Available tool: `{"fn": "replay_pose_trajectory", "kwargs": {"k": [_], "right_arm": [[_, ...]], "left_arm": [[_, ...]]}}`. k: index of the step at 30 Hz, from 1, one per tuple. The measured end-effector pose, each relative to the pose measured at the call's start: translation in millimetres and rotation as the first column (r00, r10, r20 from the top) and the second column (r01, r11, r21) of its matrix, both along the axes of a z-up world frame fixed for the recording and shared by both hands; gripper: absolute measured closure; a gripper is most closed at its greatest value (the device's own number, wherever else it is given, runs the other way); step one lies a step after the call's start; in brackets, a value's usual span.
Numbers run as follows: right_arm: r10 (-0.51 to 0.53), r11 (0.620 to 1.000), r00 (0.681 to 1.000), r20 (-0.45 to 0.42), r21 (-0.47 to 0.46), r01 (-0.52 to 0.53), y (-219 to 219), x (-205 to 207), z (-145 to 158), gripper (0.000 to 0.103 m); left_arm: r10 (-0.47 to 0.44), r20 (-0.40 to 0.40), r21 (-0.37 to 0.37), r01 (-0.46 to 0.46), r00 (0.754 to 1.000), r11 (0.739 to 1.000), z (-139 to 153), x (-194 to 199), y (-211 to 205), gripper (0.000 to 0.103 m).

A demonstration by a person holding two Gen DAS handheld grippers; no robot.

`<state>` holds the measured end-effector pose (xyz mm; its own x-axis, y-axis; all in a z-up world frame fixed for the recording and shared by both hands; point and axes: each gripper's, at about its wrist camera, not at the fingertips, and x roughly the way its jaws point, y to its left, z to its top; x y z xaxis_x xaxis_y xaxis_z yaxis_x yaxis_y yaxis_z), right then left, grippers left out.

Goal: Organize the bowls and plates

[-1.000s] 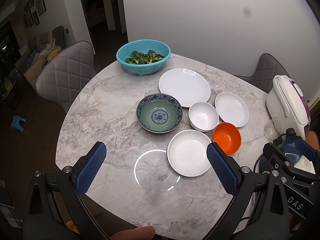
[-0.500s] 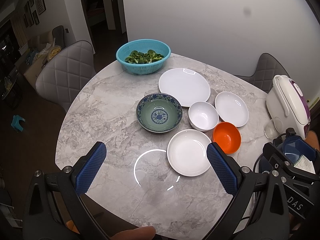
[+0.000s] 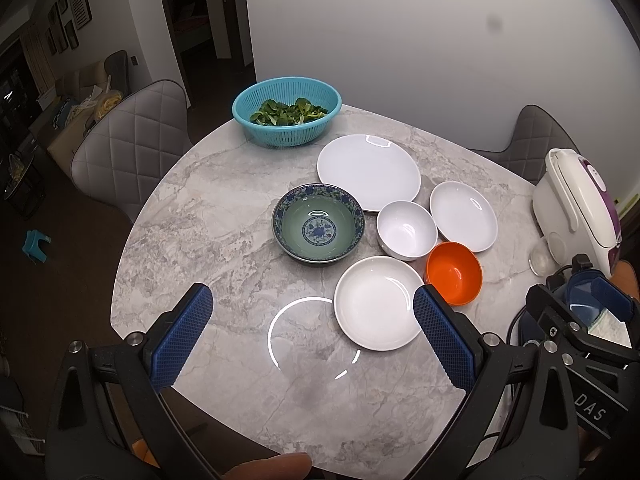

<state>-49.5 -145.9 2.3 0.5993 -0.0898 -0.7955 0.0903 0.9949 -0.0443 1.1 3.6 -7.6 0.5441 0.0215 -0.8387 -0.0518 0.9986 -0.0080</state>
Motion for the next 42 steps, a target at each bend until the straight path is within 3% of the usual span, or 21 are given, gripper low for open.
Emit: {"fn": "replay_pose_trajectory", "kwargs": {"k": [36,42], "right_arm": [[0.004,1.000,1.000,-0.005,-0.002,-0.004,-2.3,2.6,-1.7,0.004],[0.032,0.999,0.999,-0.003,0.034,-0.032,-14.6,0.4,-11.3,0.004]], "left_arm": [[-0.004,-0.005,0.007,0.004,1.000,1.000,-11.0,-4.6,1.8,0.001],[-0.046,-0.041,-0.019,0.045,0.998,0.999,-40.2,-8.7,8.0,0.002]]}}
